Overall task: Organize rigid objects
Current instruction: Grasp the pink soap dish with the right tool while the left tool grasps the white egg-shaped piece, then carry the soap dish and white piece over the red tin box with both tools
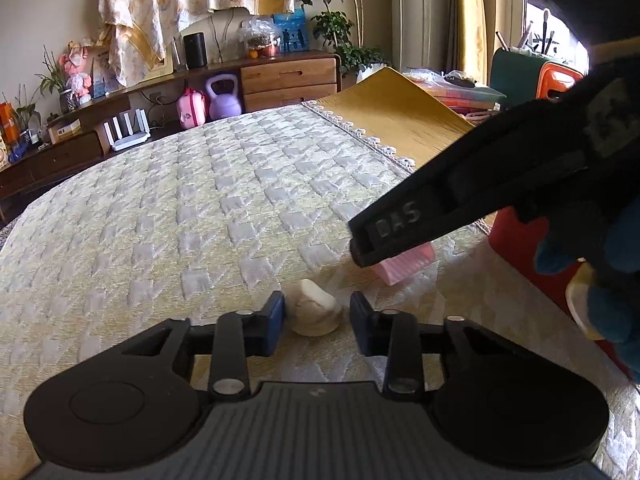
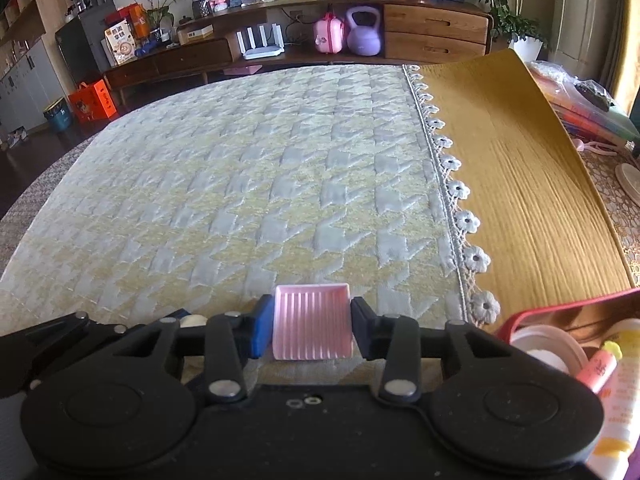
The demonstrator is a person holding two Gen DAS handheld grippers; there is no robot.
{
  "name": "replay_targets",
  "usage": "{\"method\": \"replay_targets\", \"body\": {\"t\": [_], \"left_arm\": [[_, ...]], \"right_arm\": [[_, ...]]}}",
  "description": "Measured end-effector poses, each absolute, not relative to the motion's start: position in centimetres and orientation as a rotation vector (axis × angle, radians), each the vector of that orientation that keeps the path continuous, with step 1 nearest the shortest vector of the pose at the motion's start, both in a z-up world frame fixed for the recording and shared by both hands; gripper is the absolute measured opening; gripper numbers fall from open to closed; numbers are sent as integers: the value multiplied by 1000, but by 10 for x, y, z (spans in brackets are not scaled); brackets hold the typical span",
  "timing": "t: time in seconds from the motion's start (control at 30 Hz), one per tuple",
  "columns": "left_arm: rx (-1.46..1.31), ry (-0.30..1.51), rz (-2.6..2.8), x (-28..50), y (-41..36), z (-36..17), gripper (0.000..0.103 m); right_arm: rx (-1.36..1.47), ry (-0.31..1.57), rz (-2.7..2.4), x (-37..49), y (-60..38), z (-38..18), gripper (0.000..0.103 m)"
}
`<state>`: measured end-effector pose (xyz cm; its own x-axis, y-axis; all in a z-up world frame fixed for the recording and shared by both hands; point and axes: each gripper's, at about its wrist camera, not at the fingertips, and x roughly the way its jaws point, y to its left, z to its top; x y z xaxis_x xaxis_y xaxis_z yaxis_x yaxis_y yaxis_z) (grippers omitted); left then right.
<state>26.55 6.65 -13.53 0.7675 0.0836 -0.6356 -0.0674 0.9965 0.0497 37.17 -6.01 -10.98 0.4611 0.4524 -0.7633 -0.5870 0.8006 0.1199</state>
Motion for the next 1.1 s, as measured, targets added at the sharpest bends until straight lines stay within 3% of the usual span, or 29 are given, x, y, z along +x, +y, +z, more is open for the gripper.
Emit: {"method": "replay_targets", "body": {"t": [0.63, 1.1], "left_arm": [[0, 669, 28, 230, 48, -85, 31], [19, 673, -80, 206, -14, -47, 31]], "right_arm": [[-102, 779, 673, 312, -152, -36, 40], [-85, 736, 591, 293, -241, -23, 40]]}}
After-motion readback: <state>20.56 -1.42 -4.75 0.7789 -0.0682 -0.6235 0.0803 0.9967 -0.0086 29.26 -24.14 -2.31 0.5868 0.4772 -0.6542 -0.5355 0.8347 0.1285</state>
